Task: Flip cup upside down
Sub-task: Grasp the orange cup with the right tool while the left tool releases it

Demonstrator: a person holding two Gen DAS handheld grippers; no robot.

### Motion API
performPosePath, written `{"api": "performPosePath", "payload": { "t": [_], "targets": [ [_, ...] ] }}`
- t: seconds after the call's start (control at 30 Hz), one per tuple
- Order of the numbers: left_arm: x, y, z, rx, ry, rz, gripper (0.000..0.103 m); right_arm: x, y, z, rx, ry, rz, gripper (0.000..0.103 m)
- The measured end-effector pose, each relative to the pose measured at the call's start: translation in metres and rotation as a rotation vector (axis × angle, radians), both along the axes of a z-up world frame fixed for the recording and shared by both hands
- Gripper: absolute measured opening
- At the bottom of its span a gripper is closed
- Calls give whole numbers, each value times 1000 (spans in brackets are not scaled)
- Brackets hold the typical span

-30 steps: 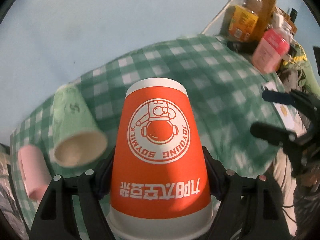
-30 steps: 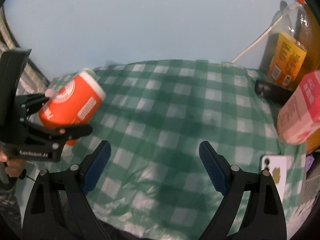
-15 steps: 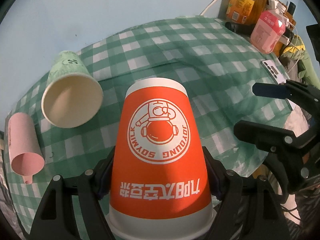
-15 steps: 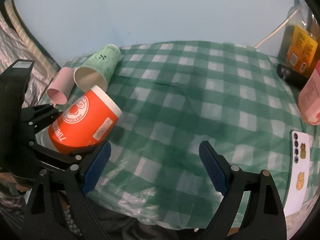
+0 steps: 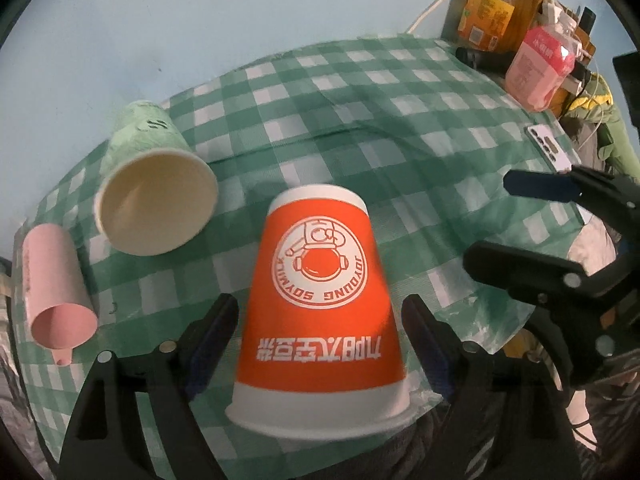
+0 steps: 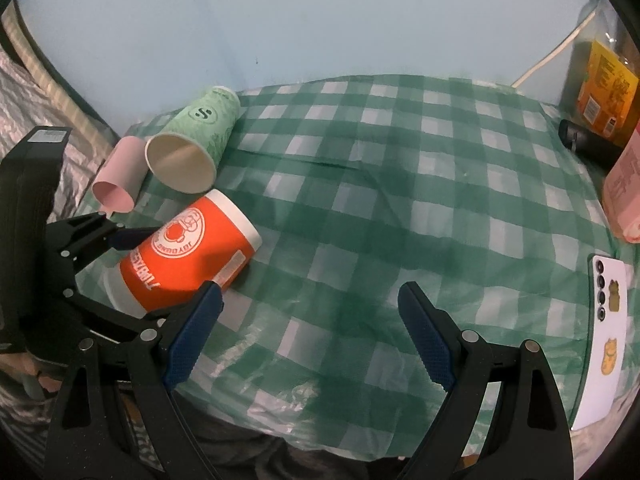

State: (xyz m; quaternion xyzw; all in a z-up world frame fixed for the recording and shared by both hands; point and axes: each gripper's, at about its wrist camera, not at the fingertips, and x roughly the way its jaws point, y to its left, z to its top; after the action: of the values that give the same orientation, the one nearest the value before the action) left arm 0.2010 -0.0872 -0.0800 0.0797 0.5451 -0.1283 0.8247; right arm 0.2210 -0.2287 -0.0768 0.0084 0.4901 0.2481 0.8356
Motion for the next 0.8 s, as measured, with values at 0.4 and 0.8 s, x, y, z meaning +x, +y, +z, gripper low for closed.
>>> {"api": "performPosePath", "payload": {
  "t": [0.4,0.8],
  "targets": [
    [-22,33,49,-56,-86,45,88,8,13,22,87,72,-38,89],
    [-22,103,44,-75,-113,212,88,32,58,-8,180,310,-100,89]
  ]
}}
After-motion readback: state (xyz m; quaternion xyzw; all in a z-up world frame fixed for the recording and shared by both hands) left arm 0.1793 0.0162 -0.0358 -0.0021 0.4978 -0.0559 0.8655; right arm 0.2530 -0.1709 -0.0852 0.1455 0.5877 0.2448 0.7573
